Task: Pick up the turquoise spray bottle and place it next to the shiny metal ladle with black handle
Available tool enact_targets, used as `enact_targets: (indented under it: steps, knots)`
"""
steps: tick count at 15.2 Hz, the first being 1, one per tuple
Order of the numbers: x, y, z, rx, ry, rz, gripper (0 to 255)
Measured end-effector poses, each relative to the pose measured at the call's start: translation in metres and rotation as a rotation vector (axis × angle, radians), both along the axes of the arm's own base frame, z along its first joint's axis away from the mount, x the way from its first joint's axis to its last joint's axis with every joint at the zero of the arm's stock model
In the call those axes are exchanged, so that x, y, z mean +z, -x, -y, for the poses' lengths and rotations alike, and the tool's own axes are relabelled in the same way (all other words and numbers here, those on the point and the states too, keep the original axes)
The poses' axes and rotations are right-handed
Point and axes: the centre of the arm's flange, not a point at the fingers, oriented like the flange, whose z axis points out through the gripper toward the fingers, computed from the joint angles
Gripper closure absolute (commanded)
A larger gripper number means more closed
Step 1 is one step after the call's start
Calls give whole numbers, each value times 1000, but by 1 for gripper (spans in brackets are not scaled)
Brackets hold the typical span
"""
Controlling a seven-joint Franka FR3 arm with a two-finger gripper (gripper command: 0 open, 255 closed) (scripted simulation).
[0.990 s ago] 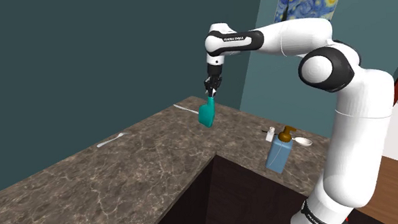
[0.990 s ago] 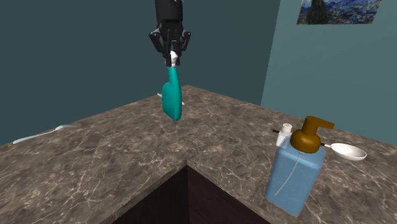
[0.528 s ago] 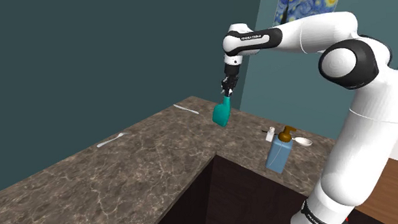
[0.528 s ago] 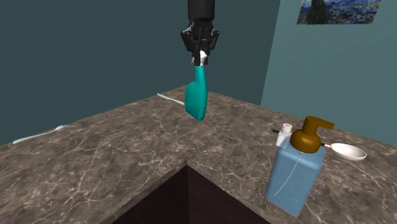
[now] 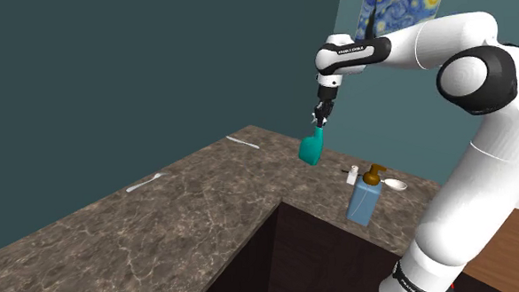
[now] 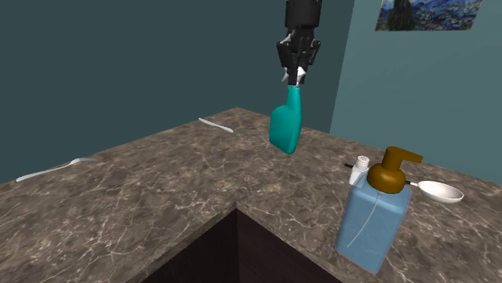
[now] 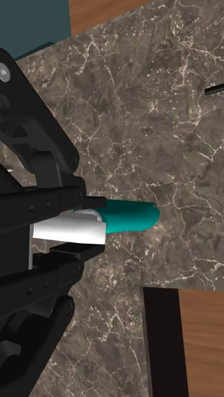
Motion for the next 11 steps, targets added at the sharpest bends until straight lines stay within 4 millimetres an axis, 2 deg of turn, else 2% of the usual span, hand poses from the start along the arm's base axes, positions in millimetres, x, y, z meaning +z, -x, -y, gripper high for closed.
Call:
enact_targets:
  steps: [11]
  knots:
    - [4,104,102,0,0,0,255]
